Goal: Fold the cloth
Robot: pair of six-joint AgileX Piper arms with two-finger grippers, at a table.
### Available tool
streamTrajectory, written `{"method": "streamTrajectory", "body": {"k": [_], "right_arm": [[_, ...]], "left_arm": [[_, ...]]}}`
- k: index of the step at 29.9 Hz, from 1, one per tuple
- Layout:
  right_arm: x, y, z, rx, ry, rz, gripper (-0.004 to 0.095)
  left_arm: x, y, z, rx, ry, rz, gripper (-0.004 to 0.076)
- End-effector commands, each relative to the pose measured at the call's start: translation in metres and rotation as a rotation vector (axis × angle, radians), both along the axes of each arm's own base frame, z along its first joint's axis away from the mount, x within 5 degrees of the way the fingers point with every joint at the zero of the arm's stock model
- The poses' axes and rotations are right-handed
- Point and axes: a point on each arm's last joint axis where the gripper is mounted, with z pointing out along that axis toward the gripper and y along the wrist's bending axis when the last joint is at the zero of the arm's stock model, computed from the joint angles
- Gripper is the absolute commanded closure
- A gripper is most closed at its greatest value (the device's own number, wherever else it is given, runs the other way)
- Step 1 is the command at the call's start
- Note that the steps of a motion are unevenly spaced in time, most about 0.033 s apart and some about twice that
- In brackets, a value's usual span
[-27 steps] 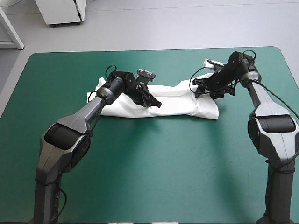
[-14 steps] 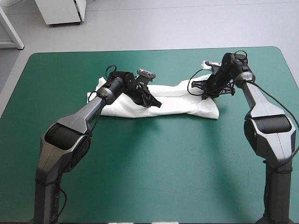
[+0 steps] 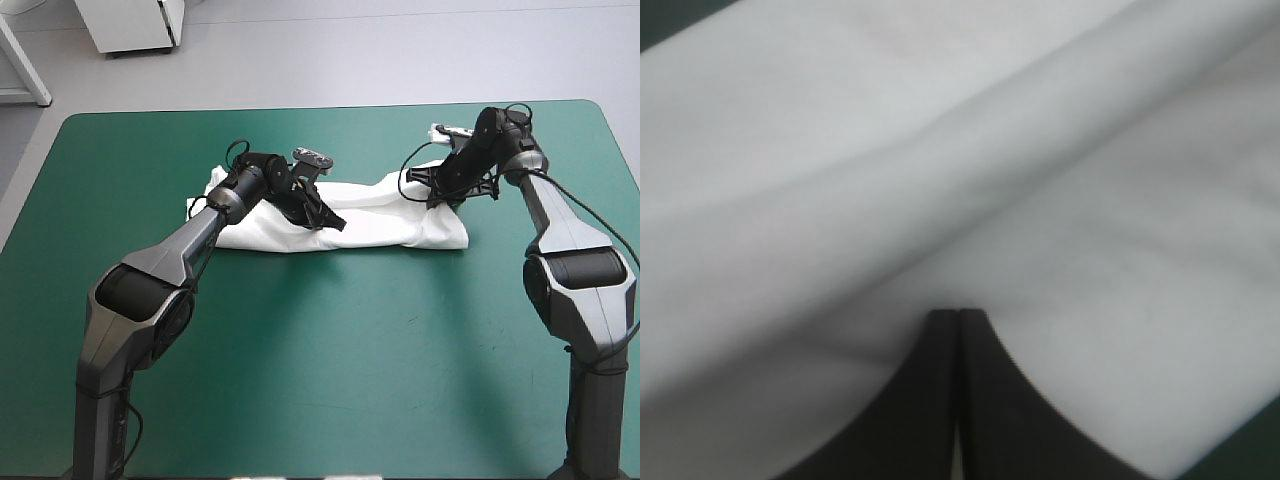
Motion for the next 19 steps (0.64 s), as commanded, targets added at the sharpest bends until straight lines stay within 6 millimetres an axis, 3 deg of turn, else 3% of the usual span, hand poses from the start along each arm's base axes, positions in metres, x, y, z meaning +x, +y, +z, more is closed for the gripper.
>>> {"method": "streamTrajectory", "body": {"k": [1,12,19], "right_arm": [[-0.016,0.006,0.078,0.076,-0.179,0.029,0.0924],[-0.044,0.018,0.179,0.247,-0.462,0.109,0.0924],[-0.066,0.035,0.209,0.363,-0.520,0.179,0.0924]], "left_arm": [[-0.004,-0.001,0.021,-0.031,-0.035,-0.001,0.0746],[-0.003,-0.001,0.022,-0.034,-0.034,0.005,0.0746],[-0.003,-0.001,0.022,-0.034,-0.034,0.005,0.0746]]}}
